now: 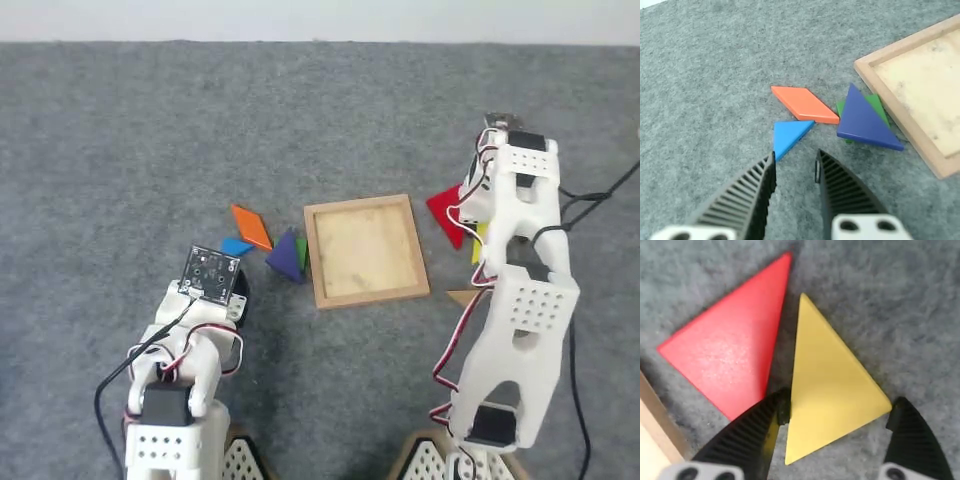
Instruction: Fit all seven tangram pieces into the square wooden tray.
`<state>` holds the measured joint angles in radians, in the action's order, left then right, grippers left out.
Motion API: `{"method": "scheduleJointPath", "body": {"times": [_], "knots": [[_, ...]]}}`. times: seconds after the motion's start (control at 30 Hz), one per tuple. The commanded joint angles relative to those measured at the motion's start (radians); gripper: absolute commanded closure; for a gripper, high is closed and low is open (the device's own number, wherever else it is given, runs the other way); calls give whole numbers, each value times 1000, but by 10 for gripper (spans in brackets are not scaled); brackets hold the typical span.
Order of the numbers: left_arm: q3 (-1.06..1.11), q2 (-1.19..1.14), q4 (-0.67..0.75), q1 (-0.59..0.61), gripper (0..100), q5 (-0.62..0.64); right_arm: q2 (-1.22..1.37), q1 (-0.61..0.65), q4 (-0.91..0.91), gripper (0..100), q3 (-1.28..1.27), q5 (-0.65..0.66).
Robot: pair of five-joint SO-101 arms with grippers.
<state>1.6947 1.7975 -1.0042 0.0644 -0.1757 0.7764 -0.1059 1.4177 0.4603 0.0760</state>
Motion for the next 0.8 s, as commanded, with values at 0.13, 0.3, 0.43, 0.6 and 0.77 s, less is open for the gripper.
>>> {"method": "scheduleJointPath", "body": {"times": [0.13, 0.3, 0.43, 0.6, 0.77], "knots": [[-12, 5, -5, 5, 870, -12, -4, -5, -18, 681, 12, 23], [-12, 5, -5, 5, 870, -12, 1, -8, -16, 681, 12, 25], [-12, 5, -5, 5, 870, -12, -2, -8, -16, 681, 12, 46], [-12, 5, -5, 6, 870, -12, 4, -22, -27, 681, 40, 120], [-12, 5, -5, 6, 870, -12, 13, -22, -74, 678, 44, 130]]}}
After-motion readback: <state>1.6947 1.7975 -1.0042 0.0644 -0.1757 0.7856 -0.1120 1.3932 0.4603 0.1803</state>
